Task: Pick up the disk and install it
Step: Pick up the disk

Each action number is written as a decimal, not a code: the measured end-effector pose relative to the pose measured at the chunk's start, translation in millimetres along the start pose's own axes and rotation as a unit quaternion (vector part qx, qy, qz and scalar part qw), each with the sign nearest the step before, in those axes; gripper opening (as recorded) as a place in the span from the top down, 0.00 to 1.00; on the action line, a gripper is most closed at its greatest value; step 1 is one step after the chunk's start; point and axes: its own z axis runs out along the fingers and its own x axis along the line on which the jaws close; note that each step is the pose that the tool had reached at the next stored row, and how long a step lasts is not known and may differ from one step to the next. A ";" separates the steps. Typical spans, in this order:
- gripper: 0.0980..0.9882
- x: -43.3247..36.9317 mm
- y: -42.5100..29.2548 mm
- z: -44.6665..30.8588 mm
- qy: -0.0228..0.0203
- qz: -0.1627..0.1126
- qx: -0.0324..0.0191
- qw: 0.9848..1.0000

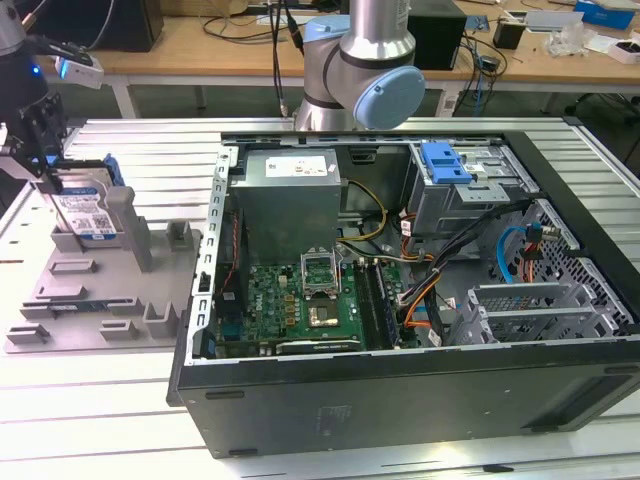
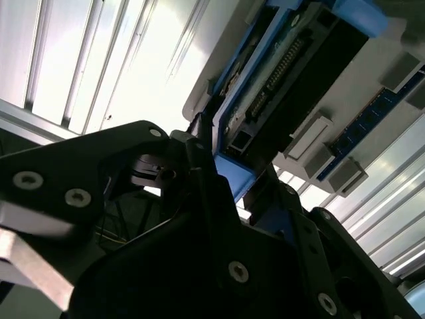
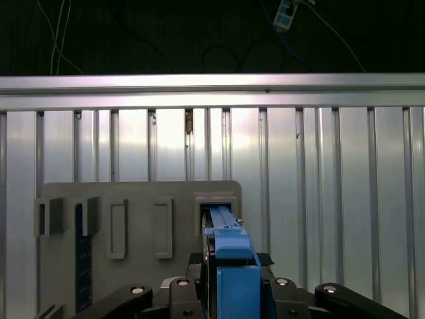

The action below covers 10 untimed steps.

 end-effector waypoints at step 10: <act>0.65 -0.1 0.0 0.5 0.000 0.000 0.000 1.000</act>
